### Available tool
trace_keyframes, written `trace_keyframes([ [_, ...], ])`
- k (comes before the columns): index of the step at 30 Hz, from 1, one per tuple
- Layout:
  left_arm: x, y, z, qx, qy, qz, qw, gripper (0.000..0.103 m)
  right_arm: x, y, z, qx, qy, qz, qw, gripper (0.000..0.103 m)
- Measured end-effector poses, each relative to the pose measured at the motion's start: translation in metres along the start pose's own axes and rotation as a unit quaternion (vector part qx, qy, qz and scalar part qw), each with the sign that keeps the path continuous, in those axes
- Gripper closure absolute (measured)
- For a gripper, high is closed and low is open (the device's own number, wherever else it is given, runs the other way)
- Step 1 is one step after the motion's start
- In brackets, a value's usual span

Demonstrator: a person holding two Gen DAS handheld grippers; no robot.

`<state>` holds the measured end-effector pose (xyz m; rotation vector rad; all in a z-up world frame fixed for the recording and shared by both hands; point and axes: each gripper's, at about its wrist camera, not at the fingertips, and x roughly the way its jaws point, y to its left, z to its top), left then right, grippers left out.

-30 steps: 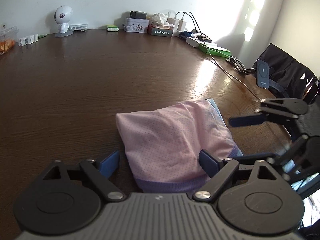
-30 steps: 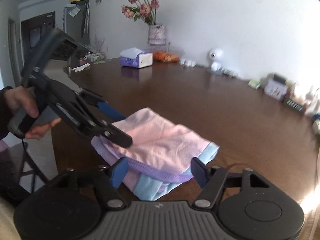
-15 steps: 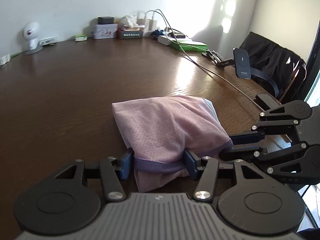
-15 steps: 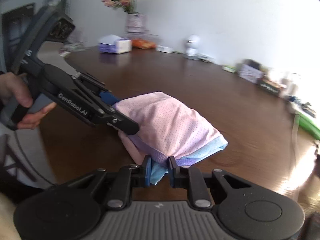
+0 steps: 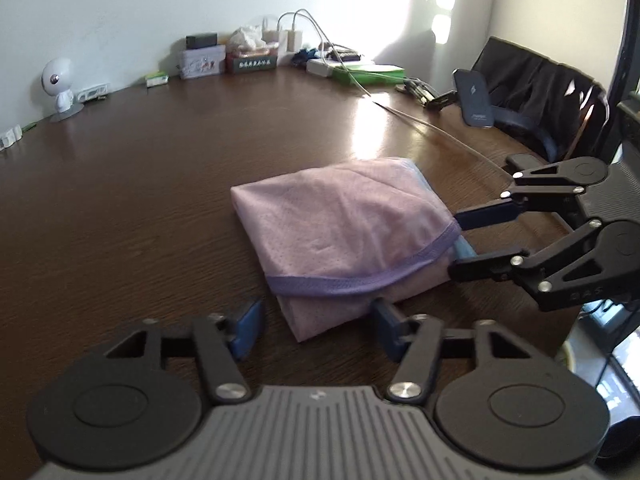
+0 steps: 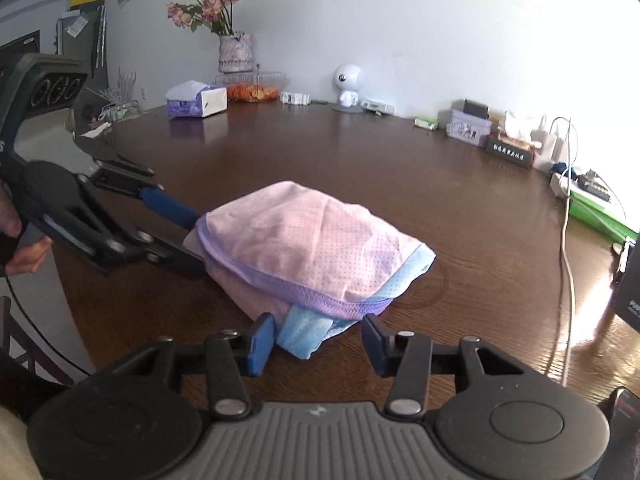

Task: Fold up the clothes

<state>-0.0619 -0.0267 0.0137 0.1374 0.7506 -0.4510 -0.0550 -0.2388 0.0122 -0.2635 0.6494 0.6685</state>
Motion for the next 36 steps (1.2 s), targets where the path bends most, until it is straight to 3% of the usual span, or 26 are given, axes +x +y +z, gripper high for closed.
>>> trace_keyframes([
  [2, -0.002, 0.004, -0.001, -0.002, 0.000, -0.010, 0.9999, 0.083, 0.000, 0.000, -0.002, 0.000, -0.005, 0.018, 1.000, 0.076],
  [4, -0.003, 0.008, 0.000, -0.011, 0.006, -0.014, 0.9998, 0.095, -0.001, -0.001, -0.005, 0.004, -0.010, 0.022, 1.000, 0.089],
  [9, -0.004, 0.004, 0.000, -0.005, 0.015, -0.019, 0.9997, 0.096, -0.004, -0.002, -0.005, 0.015, -0.006, 0.002, 1.000, 0.093],
  [11, -0.006, 0.001, 0.000, -0.007, 0.016, -0.017, 0.9997, 0.088, -0.007, 0.001, -0.006, 0.017, -0.004, -0.001, 1.000, 0.086],
  [12, -0.007, 0.000, 0.000, -0.010, 0.017, -0.016, 0.9997, 0.083, -0.008, 0.002, -0.006, 0.018, -0.003, -0.002, 1.000, 0.073],
  [13, -0.009, -0.001, 0.000, -0.011, 0.012, -0.017, 0.9997, 0.069, -0.009, 0.004, -0.006, 0.019, -0.003, -0.003, 1.000, 0.058],
  [14, -0.011, -0.002, 0.000, -0.012, 0.005, -0.018, 0.9998, 0.056, -0.010, 0.005, -0.007, 0.019, -0.003, -0.004, 1.000, 0.052],
  [16, -0.010, -0.007, 0.001, -0.006, -0.003, -0.015, 0.9999, 0.053, -0.009, 0.007, -0.008, 0.019, -0.008, 0.001, 1.000, 0.050],
  [18, -0.004, -0.011, 0.004, 0.000, 0.000, -0.011, 0.9999, 0.055, -0.005, 0.006, -0.009, 0.029, -0.012, -0.006, 1.000, 0.051],
  [20, 0.003, -0.012, 0.006, -0.002, 0.004, -0.007, 1.0000, 0.079, -0.003, 0.005, -0.009, 0.043, -0.021, -0.015, 0.999, 0.058],
  [21, 0.005, -0.012, 0.007, -0.005, 0.004, -0.005, 1.0000, 0.082, -0.002, 0.004, -0.008, 0.049, -0.022, -0.020, 0.998, 0.072],
  [23, 0.009, -0.009, 0.011, -0.019, 0.007, -0.005, 0.9998, 0.093, -0.002, -0.001, -0.006, 0.070, -0.023, -0.021, 0.997, 0.083],
  [27, 0.015, -0.007, 0.018, -0.046, 0.010, 0.006, 0.9989, 0.096, -0.001, -0.008, -0.006, 0.098, -0.025, -0.017, 0.995, 0.095],
  [36, 0.021, -0.020, 0.026, -0.039, 0.017, 0.034, 0.9985, 0.096, 0.000, -0.016, -0.007, 0.122, -0.033, -0.026, 0.992, 0.096],
])
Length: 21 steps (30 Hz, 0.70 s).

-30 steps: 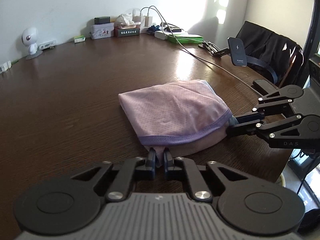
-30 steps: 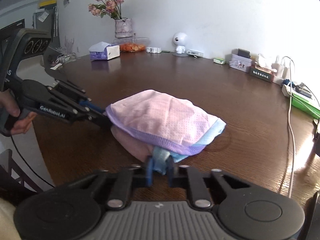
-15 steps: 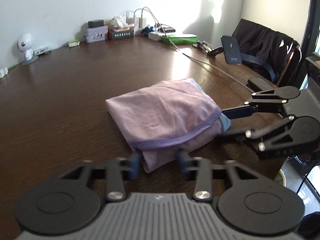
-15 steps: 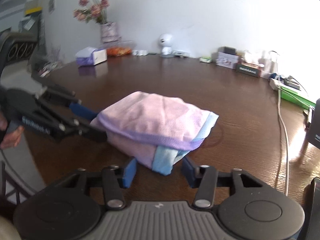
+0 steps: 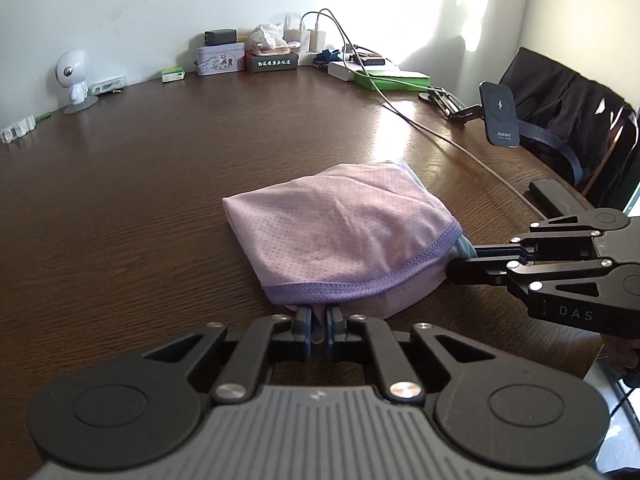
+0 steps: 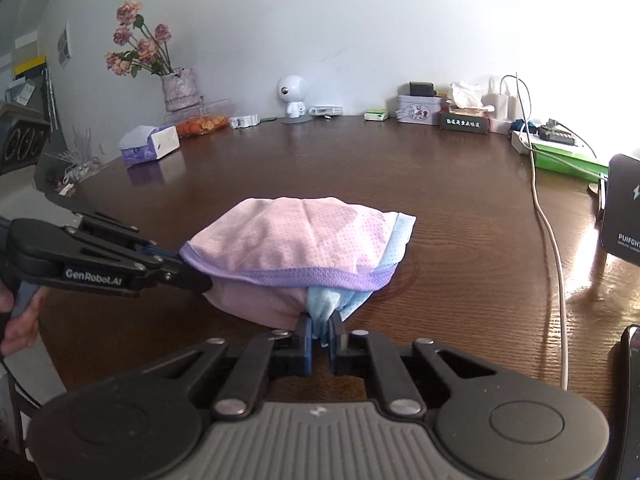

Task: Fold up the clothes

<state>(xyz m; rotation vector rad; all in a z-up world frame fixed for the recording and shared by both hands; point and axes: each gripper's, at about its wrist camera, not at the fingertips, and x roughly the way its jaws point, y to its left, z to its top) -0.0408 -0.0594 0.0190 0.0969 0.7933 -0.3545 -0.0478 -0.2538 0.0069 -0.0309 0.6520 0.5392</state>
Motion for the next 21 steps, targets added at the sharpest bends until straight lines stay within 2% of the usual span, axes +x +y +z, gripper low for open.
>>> trace_keyframes([
  [3, 0.0007, -0.0031, 0.0002, 0.001, 0.000, 0.005, 1.0000, 0.096, -0.0010, -0.0019, -0.0007, 0.004, -0.004, -0.005, 1.000, 0.096],
  [8, 0.0001, 0.0037, -0.0035, -0.014, -0.007, -0.008, 0.9998, 0.096, -0.0002, -0.0040, -0.0018, 0.012, -0.014, -0.007, 1.000, 0.097],
  [15, -0.0032, 0.0000, -0.0055, -0.003, -0.005, -0.001, 1.0000, 0.096, 0.0005, -0.0038, -0.0035, 0.025, -0.024, -0.010, 0.999, 0.097],
  [21, 0.0003, 0.0040, -0.0048, -0.007, -0.009, -0.014, 0.9998, 0.096, 0.0014, -0.0045, -0.0030, 0.030, -0.025, -0.012, 0.999, 0.097],
])
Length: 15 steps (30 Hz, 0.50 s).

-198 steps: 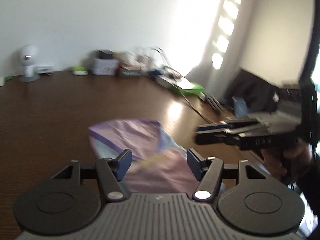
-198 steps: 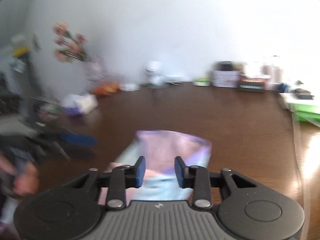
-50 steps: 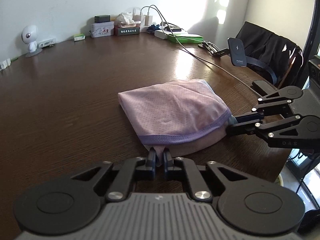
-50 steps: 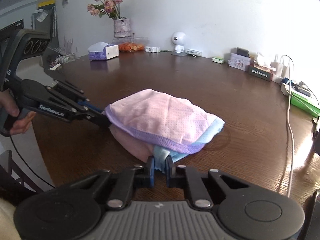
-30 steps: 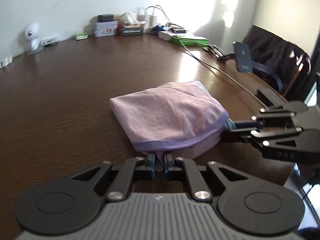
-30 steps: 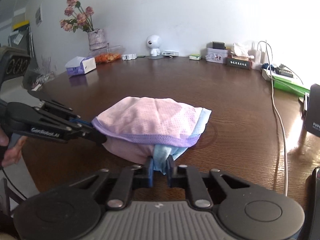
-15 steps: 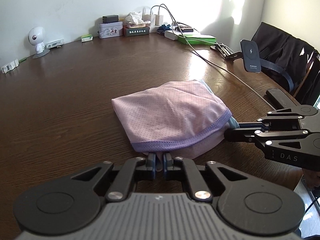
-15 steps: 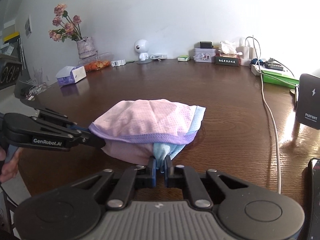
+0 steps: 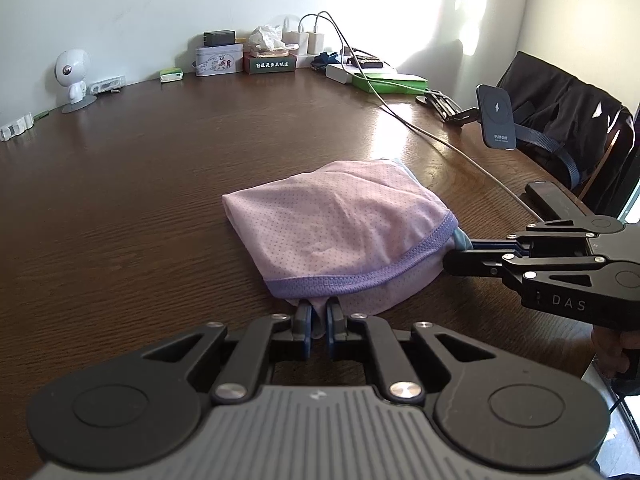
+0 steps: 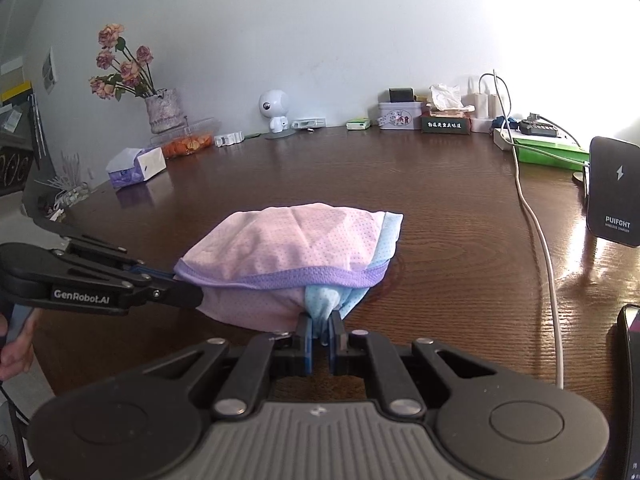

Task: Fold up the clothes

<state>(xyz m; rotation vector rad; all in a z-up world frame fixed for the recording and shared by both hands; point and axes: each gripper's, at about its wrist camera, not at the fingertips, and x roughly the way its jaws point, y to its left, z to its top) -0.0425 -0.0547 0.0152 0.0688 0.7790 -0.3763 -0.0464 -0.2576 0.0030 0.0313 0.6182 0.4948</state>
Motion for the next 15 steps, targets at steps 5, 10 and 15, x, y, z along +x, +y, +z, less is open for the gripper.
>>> trace_keyframes([
  [5, 0.0017, -0.0012, 0.0000, 0.004, -0.004, -0.002, 1.0000, 0.094, 0.0008, 0.0037, -0.0011, -0.002, -0.004, -0.007, 1.000, 0.097],
  [10, 0.0029, -0.0009, 0.0012, -0.002, -0.004, -0.003, 1.0000, 0.094, 0.0029, 0.0061, 0.0000, -0.006, -0.004, -0.014, 1.000, 0.096],
  [15, 0.0037, -0.0029, 0.0027, 0.000, -0.002, 0.000, 1.0000, 0.094, 0.0034, 0.0035, -0.0008, 0.004, -0.007, -0.009, 1.000, 0.096],
])
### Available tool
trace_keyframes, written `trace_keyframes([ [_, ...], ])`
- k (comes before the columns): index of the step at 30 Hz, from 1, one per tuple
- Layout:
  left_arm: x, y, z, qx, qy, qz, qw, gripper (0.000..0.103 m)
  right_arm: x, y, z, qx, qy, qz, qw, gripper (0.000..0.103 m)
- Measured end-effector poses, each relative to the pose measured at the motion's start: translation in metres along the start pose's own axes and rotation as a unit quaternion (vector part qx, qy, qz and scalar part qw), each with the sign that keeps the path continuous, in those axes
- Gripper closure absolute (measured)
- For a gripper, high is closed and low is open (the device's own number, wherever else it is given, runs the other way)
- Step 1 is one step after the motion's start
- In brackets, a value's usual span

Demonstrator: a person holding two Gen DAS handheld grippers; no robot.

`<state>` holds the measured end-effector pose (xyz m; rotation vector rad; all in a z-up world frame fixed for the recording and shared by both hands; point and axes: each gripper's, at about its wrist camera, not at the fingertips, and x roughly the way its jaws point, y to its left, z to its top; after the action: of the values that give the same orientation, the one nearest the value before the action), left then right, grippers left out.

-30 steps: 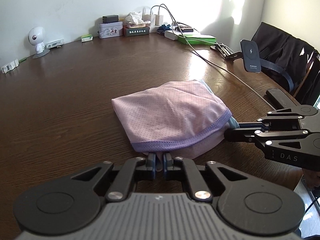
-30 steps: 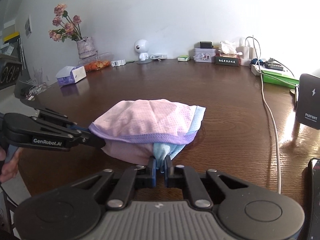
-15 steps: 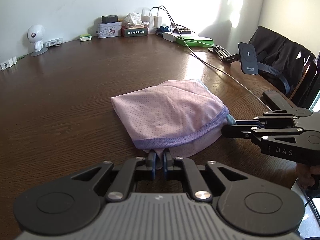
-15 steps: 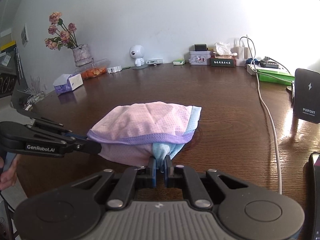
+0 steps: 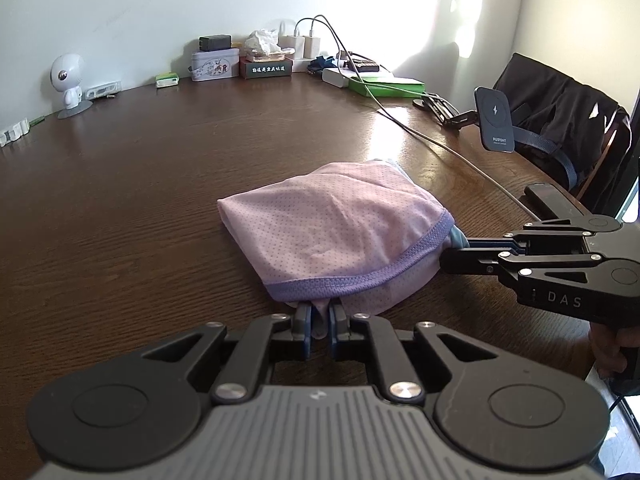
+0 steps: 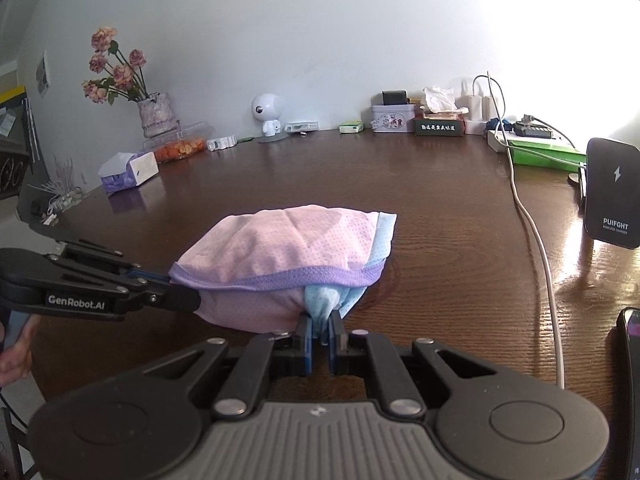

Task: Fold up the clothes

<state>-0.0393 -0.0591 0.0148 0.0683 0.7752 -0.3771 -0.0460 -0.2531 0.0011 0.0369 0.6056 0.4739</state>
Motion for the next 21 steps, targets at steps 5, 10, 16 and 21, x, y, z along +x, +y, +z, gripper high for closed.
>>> trace_keyframes([
  [5, 0.001, -0.001, 0.004, 0.000, 0.008, 0.004, 1.0000, 0.095, -0.001, 0.000, 0.000, 0.005, 0.000, 0.003, 1.000, 0.096],
  [10, 0.007, 0.002, 0.012, 0.008, 0.018, 0.003, 0.9998, 0.096, 0.003, 0.002, 0.007, 0.001, 0.017, 0.000, 1.000, 0.096],
  [16, 0.032, 0.020, 0.040, 0.017, 0.018, 0.016, 0.9996, 0.097, 0.031, -0.003, 0.037, -0.002, 0.057, -0.004, 0.998, 0.096],
  [21, 0.067, 0.043, 0.075, 0.005, 0.013, 0.018, 0.9997, 0.098, 0.073, -0.012, 0.071, 0.001, 0.077, -0.032, 0.997, 0.096],
])
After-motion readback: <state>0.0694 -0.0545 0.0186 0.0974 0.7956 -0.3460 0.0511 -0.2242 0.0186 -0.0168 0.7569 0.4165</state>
